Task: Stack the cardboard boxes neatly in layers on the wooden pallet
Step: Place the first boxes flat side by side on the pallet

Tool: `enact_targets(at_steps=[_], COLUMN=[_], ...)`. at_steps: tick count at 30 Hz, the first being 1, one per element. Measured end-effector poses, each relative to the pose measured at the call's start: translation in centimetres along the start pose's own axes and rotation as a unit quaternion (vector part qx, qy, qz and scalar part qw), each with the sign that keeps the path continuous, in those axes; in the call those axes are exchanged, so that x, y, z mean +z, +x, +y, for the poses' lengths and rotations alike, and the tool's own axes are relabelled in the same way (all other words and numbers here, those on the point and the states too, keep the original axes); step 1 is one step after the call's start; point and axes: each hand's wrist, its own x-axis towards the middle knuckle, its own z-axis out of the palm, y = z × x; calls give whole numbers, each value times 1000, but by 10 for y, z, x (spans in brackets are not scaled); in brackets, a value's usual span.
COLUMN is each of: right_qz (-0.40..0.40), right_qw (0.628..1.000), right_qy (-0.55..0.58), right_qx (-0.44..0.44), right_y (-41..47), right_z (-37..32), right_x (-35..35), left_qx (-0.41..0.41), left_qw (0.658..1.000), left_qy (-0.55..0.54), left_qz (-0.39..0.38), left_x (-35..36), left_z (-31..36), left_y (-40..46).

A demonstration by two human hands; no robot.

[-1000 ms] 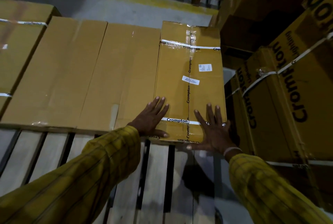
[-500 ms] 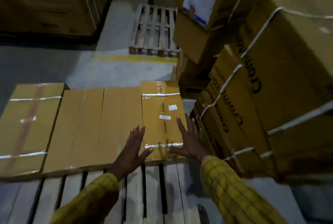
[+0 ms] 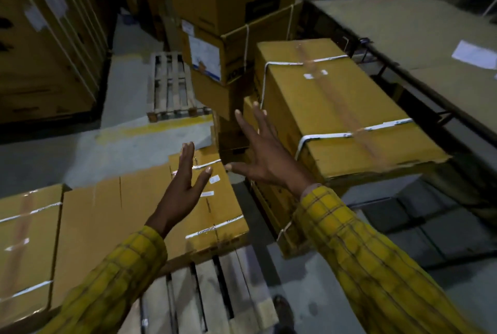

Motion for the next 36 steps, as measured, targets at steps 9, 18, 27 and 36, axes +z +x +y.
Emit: enact_targets(at_steps=[9,18,27,36], right_qz=[-8,-51,-46,31], right_qw=[999,987,963,975], right_qy=[-49,-93,-42,-22], right_qx=[-2,117,262,218], right_y=[-5,11,-8,-8], right_z=[69,216,302,281], right_x=[-139,-177,-214,-210], left_qx=[12,-19,-108,-96], left_qw=[996,969,953,941], left_qy=[-92,-246,-280,-320], left_qz=[8,-4,44,54], left_x=[85,170,190,167], left_z=[134,185,186,182], left_y=[62,136,173,161])
